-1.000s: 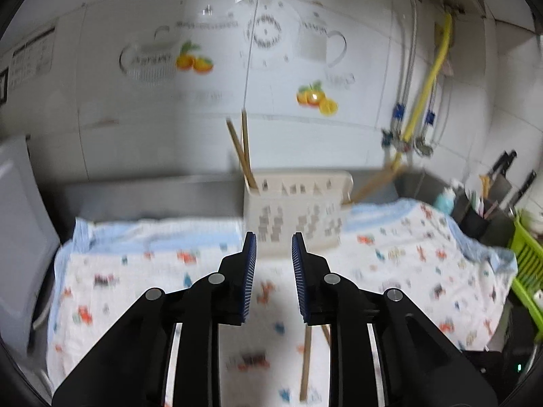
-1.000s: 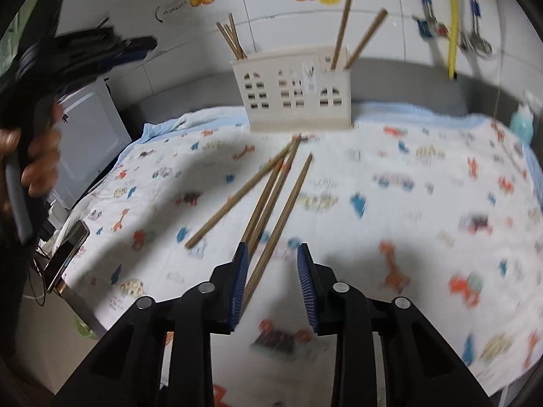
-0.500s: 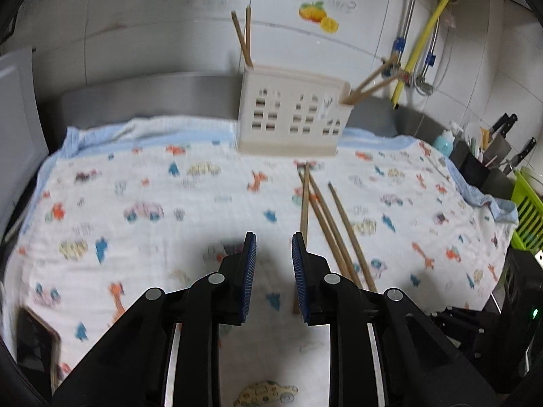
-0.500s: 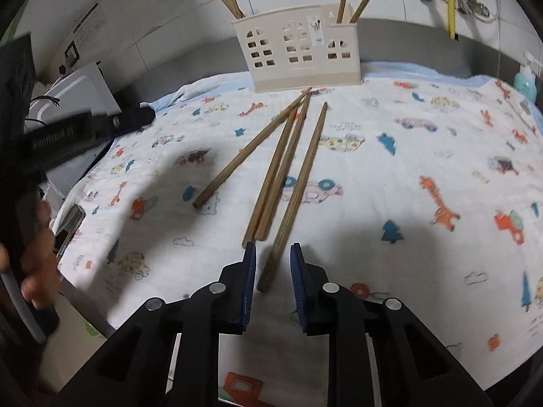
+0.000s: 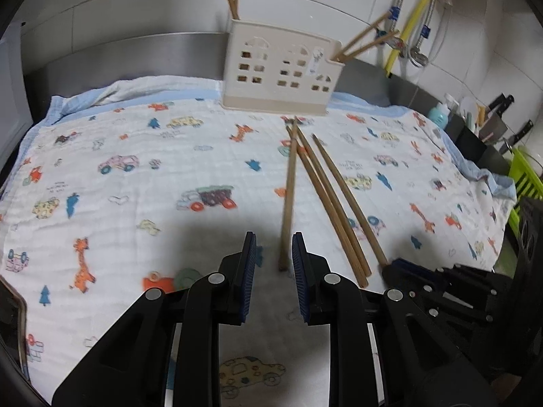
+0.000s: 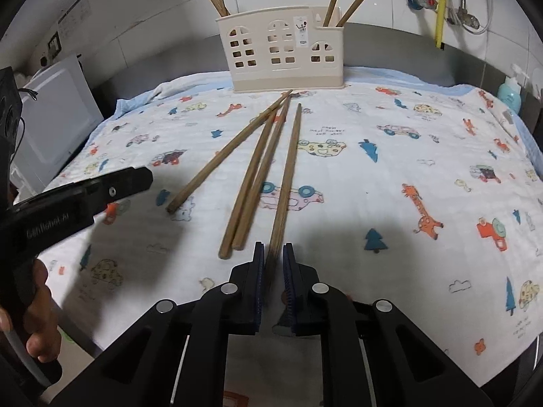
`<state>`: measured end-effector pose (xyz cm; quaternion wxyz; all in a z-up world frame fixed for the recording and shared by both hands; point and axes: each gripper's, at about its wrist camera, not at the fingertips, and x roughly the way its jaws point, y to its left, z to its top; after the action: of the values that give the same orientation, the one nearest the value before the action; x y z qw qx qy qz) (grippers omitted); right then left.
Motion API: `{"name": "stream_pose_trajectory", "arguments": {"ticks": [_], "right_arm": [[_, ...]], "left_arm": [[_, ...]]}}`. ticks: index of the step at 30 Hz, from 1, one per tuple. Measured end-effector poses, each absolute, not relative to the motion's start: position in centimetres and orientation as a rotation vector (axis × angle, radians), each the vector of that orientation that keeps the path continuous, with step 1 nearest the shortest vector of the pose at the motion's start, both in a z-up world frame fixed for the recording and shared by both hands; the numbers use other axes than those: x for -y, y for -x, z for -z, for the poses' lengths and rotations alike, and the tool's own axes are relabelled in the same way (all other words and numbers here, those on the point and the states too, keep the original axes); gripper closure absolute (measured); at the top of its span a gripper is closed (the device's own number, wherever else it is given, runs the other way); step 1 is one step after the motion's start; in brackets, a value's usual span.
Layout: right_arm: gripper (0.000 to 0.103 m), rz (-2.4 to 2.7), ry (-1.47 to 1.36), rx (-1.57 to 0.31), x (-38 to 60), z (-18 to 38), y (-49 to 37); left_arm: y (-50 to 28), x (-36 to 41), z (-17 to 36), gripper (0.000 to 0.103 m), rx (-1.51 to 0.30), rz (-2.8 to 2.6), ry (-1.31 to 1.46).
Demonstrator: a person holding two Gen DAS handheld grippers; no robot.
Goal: Organize utensils
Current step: 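Move both grippers back to the remaining chopsticks on the cloth, then close the left gripper on a chopstick while the right gripper grasps another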
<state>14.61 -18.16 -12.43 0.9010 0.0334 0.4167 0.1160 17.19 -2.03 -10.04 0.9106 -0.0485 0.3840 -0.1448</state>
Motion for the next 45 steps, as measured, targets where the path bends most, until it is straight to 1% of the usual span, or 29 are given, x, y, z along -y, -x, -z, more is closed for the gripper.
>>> {"name": "stream_pose_trajectory", "arguments": {"ticks": [3,6,16,26,27,30,31,38,45], "right_arm": [[0.095,-0.233,-0.051,-0.856,18.1,12.5,-14.7],[0.096,-0.239,-0.061,-0.857,18.4,12.5,-14.7],[0.096,-0.252,-0.102,-0.852,19.1,12.7,-14.8],[0.096,-0.27,-0.113,-0.837,19.1,12.7,-15.0],[0.096,-0.271,-0.113,-0.836,19.1,12.7,-15.0],[0.096,-0.275,-0.114,-0.837,19.2,12.7,-14.9],[0.096,-0.277,-0.118,-0.837,19.3,12.6,-14.9],[0.096,-0.269,-0.091,-0.781,20.1,10.4,-14.1],[0.096,-0.272,-0.045,-0.683,21.0,6.2,-13.8]], "left_arm": [[-17.3,2.8,10.5,0.081,-0.806,0.31,0.086],[-17.7,3.5,10.9,0.081,-0.82,0.322,0.072],[-19.6,4.3,12.3,0.081,-0.868,0.316,0.077],[-20.1,5.5,12.5,0.083,-0.855,0.287,0.021],[-20.1,5.6,12.5,0.088,-0.852,0.28,0.009],[-20.2,5.5,12.3,0.095,-0.862,0.268,0.004],[-20.3,5.3,12.2,0.096,-0.868,0.275,0.018],[-20.0,5.1,11.3,0.097,-0.847,0.289,0.019],[-19.0,4.2,8.2,0.097,-0.76,0.302,0.019]]}}
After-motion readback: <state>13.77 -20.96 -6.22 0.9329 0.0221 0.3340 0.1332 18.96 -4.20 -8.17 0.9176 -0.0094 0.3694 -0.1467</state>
